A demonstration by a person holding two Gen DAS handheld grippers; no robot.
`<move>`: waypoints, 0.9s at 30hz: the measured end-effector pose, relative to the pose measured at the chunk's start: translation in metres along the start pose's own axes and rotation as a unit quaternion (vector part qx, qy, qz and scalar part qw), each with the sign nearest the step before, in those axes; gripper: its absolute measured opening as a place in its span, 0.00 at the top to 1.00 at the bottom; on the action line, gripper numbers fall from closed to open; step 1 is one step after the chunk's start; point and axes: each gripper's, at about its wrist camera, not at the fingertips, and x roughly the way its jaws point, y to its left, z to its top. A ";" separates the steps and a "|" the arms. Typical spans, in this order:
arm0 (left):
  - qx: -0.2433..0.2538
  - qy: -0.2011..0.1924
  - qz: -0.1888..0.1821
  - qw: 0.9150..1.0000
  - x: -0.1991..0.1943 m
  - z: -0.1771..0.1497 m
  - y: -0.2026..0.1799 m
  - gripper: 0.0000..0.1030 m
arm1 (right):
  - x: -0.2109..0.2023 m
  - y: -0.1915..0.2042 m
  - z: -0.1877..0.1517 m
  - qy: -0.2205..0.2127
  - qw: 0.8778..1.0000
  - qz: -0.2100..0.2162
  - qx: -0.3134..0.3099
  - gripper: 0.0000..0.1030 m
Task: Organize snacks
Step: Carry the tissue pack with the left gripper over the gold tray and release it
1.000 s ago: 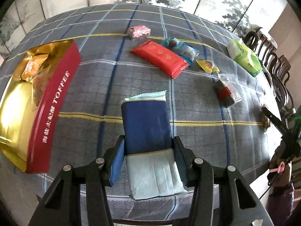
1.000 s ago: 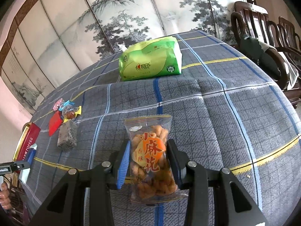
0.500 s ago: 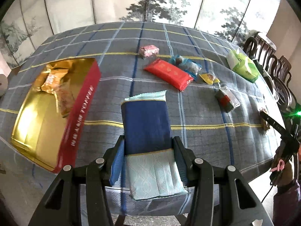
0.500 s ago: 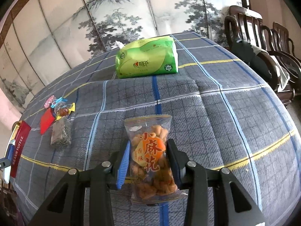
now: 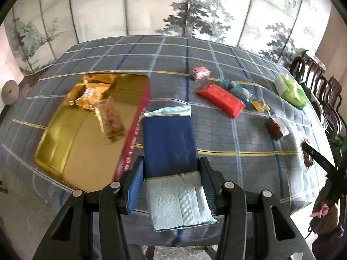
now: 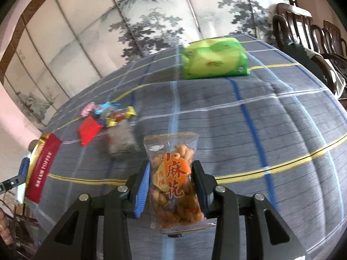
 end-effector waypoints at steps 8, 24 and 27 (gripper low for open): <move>-0.018 -0.012 0.015 1.000 -0.003 0.003 0.036 0.56 | -0.010 0.046 0.001 -0.002 0.999 0.027 -0.023 0.62; -0.058 -0.005 0.063 0.996 0.012 0.010 0.120 0.56 | 0.002 0.097 -0.002 0.019 0.997 0.049 -0.047 0.62; -0.059 -0.002 0.072 0.996 0.019 0.012 0.133 0.56 | 0.004 0.101 -0.004 0.023 0.997 0.051 -0.050 0.62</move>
